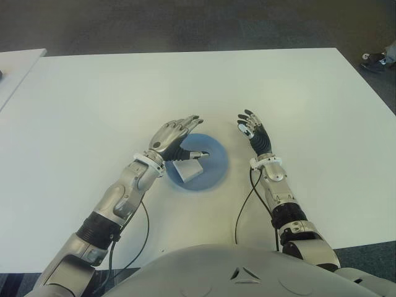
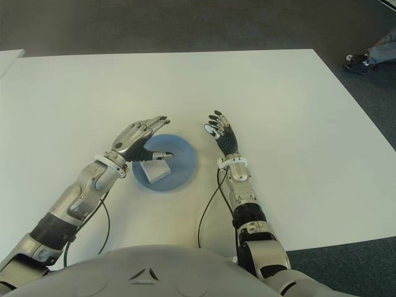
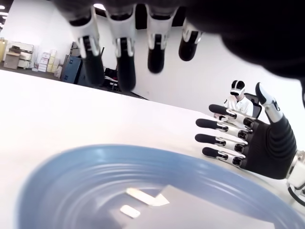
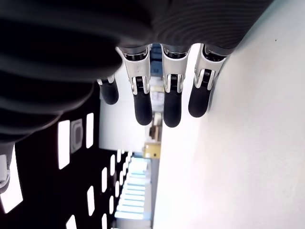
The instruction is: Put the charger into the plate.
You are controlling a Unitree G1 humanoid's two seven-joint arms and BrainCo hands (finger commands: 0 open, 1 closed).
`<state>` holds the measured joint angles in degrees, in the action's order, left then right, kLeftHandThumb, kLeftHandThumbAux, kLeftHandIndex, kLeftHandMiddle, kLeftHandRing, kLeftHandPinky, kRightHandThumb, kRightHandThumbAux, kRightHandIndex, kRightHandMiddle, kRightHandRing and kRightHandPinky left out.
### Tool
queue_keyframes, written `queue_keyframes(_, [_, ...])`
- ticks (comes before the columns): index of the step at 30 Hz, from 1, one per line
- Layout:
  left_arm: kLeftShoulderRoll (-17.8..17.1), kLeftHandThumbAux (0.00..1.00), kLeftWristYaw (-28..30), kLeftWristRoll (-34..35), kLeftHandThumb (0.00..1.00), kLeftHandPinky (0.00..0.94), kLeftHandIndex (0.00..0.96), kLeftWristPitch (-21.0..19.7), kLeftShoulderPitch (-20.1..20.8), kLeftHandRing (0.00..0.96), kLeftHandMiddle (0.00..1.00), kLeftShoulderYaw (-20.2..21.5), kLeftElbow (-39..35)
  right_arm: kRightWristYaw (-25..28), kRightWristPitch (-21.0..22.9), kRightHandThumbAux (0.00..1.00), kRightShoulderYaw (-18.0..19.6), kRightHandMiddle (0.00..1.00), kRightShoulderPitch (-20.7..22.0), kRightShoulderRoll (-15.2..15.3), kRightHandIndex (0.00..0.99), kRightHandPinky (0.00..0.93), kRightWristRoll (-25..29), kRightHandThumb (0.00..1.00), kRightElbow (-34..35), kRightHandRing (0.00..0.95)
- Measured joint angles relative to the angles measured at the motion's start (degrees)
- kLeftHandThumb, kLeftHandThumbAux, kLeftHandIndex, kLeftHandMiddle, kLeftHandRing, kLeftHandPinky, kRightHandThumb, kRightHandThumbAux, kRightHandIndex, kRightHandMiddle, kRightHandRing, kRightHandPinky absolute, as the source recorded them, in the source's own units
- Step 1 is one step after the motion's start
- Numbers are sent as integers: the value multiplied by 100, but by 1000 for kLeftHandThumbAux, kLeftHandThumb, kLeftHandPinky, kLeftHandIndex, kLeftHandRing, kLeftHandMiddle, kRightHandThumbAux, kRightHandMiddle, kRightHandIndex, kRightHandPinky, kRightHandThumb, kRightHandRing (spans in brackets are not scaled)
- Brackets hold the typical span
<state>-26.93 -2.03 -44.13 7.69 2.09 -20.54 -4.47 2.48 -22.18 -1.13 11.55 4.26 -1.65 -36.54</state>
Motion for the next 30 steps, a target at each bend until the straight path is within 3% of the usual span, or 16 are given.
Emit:
queue_keyframes(6, [76, 303, -367, 637, 142, 0, 3, 576, 0, 0, 12, 441, 172, 1, 1, 418, 0, 218, -18, 1, 86, 163, -10, 0, 27, 201])
queue_keyframes(12, [93, 409, -95, 2077, 126, 18, 68, 1247, 188, 38, 80, 988, 664, 23, -15, 408, 1, 220, 11, 3, 86, 159, -9, 0, 102, 200])
queue_keyframes(23, [165, 537, 1183, 4715, 17, 31, 52, 2014, 750, 52, 83, 2057, 2042, 64, -20, 404, -1, 221, 6, 5, 87, 158, -10, 0, 66, 199])
queue_keyframes(30, [649, 527, 2062, 5982, 1, 7, 10, 2194, 892, 15, 39, 2726, 3471, 110, -20, 418, 6, 220, -26, 11, 92, 173, -8, 0, 44, 203])
